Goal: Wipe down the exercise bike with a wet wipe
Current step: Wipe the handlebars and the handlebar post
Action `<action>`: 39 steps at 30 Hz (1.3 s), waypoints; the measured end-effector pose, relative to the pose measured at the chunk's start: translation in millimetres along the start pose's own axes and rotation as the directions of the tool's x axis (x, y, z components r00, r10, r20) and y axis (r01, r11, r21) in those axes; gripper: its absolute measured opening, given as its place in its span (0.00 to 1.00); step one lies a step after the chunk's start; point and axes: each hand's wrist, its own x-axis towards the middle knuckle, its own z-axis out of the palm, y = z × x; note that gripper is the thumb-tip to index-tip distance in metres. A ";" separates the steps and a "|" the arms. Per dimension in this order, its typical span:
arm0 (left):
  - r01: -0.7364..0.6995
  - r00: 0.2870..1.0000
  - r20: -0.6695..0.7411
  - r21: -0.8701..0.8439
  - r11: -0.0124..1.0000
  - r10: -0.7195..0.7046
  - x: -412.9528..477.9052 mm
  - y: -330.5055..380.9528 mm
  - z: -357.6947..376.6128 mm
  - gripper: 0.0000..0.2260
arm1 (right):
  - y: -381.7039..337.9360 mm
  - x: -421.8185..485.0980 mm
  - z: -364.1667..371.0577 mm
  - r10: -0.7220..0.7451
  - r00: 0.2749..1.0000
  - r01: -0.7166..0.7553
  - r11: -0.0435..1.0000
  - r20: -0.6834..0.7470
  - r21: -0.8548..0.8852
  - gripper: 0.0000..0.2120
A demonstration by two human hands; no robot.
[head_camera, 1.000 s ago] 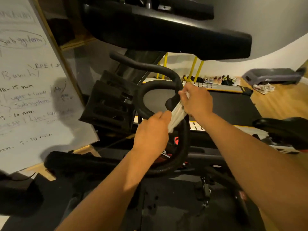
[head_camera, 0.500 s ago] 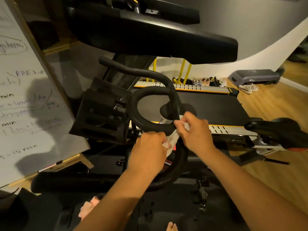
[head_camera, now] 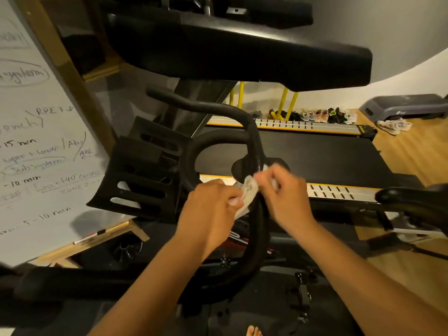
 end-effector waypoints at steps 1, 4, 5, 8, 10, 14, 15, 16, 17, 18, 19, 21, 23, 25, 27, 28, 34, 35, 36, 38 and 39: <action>0.041 0.999 -0.009 -0.100 0.994 -0.042 -3.3 -4.2 -4.6 0.05 | 1.5 -19.3 -6.4 -0.008 0.999 0.006 0.999 0.044 0.043 0.09; 0.140 0.984 -0.041 -0.429 0.892 -0.174 -1.9 -8.1 -19.4 0.04 | 5.1 -35.3 -28.6 0.139 0.987 -0.150 0.975 0.078 0.162 0.05; 0.138 0.984 -0.032 -0.486 0.863 -0.175 0.7 -4.8 -22.8 0.04 | 5.2 -33.4 -36.0 0.186 0.980 -0.198 0.961 0.078 0.196 0.06; 0.087 0.984 -0.069 -0.619 0.781 -0.165 8.3 6.9 -24.6 0.05 | 0.7 -25.0 -52.1 0.269 0.962 -0.271 0.907 0.051 0.323 0.08; 0.052 0.976 -0.123 -0.673 0.738 -0.181 10.1 11.8 -23.5 0.04 | -3.6 -21.9 -58.3 0.315 0.949 -0.280 0.861 -0.012 0.424 0.08; 0.084 0.975 -0.071 -0.755 0.650 -0.209 10.0 16.1 -20.1 0.03 | -24.6 -13.8 -66.9 0.407 0.913 -0.297 0.714 -0.031 0.634 0.07; 0.110 0.976 -0.059 -0.700 0.706 -0.210 9.9 16.7 -19.3 0.03 | -29.5 -11.6 -68.9 0.382 0.924 -0.287 0.753 -0.038 0.592 0.08; 0.108 0.979 -0.068 -0.625 0.773 -0.191 10.0 17.3 -19.5 0.05 | -33.9 -8.7 -69.9 0.340 0.940 -0.271 0.795 -0.028 0.542 0.07; 0.076 0.987 -0.072 -0.577 0.813 -0.144 10.9 19.1 -20.7 0.09 | -40.0 -4.8 -70.8 0.299 0.954 -0.268 0.826 0.017 0.496 0.04; 0.035 0.997 -0.035 -0.585 0.810 -0.068 13.4 22.6 -23.0 0.13 | -45.3 -0.2 -72.3 0.252 0.963 -0.266 0.855 0.093 0.446 0.04; 0.013 0.998 0.052 -0.627 0.779 0.025 16.0 27.9 -25.9 0.16 | -50.8 5.3 -73.5 0.221 0.957 -0.280 0.869 0.188 0.408 0.07; 0.044 0.962 0.221 -0.711 0.702 0.163 21.9 38.5 -29.8 0.15 | -55.1 17.3 -74.9 0.228 0.912 -0.374 0.806 0.341 0.459 0.13; 0.119 0.973 0.219 -0.758 0.642 0.078 29.1 42.3 -32.2 0.08 | -49.8 26.6 -77.3 0.341 0.848 -0.530 0.530 0.406 0.662 0.23; 0.174 0.984 0.156 -0.802 0.571 -0.082 35.3 36.5 -32.0 0.03 | -37.6 25.1 -74.7 0.432 0.783 -0.542 0.120 0.448 0.832 0.33; 0.198 0.979 0.142 -0.850 0.489 -0.149 36.9 30.9 -31.4 0.01 | -30.5 10.4 -63.6 0.449 0.738 -0.523 -0.092 0.504 0.847 0.34; 0.202 0.977 0.148 -0.864 0.462 -0.152 37.3 29.6 -31.9 0.01 | -30.8 1.8 -56.7 0.446 0.720 -0.556 -0.086 0.531 0.827 0.33; 0.269 0.963 0.215 -0.770 0.579 -0.162 22.5 24.6 -42.7 0.31 | -54.6 -18.4 -47.4 0.409 0.908 -0.377 0.708 0.090 0.597 0.28; 0.254 0.967 0.199 -0.733 0.631 -0.158 16.7 22.1 -46.2 0.36 | -57.8 -22.6 -51.1 0.316 0.949 -0.286 0.819 0.025 0.498 0.24; 0.221 0.975 0.168 -0.686 0.693 -0.146 10.9 19.3 -48.9 0.38 | -60.1 -29.2 -54.0 0.205 0.979 -0.186 0.900 -0.006 0.395 0.20; 0.101 0.995 0.049 -0.560 0.822 -0.089 -0.6 15.4 -50.4 0.26 | -59.1 -44.8 -57.9 0.002 0.998 0.010 0.977 -0.056 0.213 0.15; 0.046 0.998 -0.019 -0.507 0.861 -0.065 -6.5 16.8 -50.2 0.17 | -58.6 -51.3 -58.6 -0.069 0.994 0.083 0.984 -0.090 0.156 0.13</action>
